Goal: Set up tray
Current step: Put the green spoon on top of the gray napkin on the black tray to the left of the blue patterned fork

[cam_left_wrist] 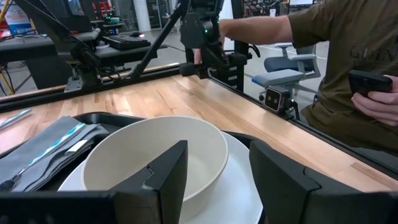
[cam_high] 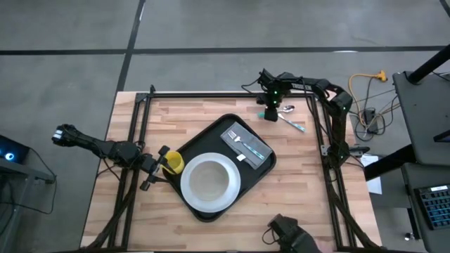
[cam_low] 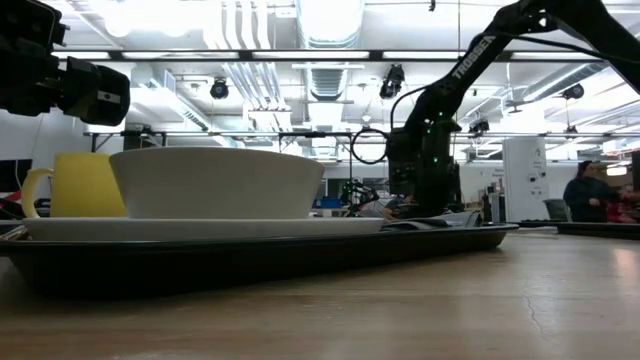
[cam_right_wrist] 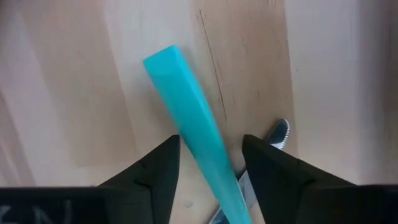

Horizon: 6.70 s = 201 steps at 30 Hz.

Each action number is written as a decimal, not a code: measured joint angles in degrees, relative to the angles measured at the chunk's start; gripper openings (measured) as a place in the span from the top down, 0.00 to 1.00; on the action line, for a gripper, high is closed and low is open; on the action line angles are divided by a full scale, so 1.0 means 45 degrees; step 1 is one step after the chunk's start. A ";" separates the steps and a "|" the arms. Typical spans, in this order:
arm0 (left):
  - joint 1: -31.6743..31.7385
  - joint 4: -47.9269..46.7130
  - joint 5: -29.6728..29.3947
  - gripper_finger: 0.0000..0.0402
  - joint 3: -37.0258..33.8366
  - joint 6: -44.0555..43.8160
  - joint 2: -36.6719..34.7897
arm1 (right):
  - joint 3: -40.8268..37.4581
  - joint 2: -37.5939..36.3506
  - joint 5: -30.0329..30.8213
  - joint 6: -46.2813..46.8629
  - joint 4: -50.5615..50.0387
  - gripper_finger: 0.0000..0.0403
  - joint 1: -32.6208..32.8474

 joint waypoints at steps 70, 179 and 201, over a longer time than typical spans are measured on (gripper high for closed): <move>0.0001 0.0001 0.0000 0.60 0.0000 -0.0001 0.0001 | 0.0536 -0.3351 0.1765 -0.1079 -0.1844 0.88 0.4380; -0.0002 0.0002 -0.0003 0.60 -0.0005 -0.0003 0.0014 | 0.1498 -0.1742 0.0777 -1.9650 0.0901 0.88 0.8956; 0.0000 -0.0002 -0.0003 0.60 0.0000 -0.0002 0.0081 | -0.0907 -0.1637 0.1465 -2.3126 0.1090 0.88 0.9842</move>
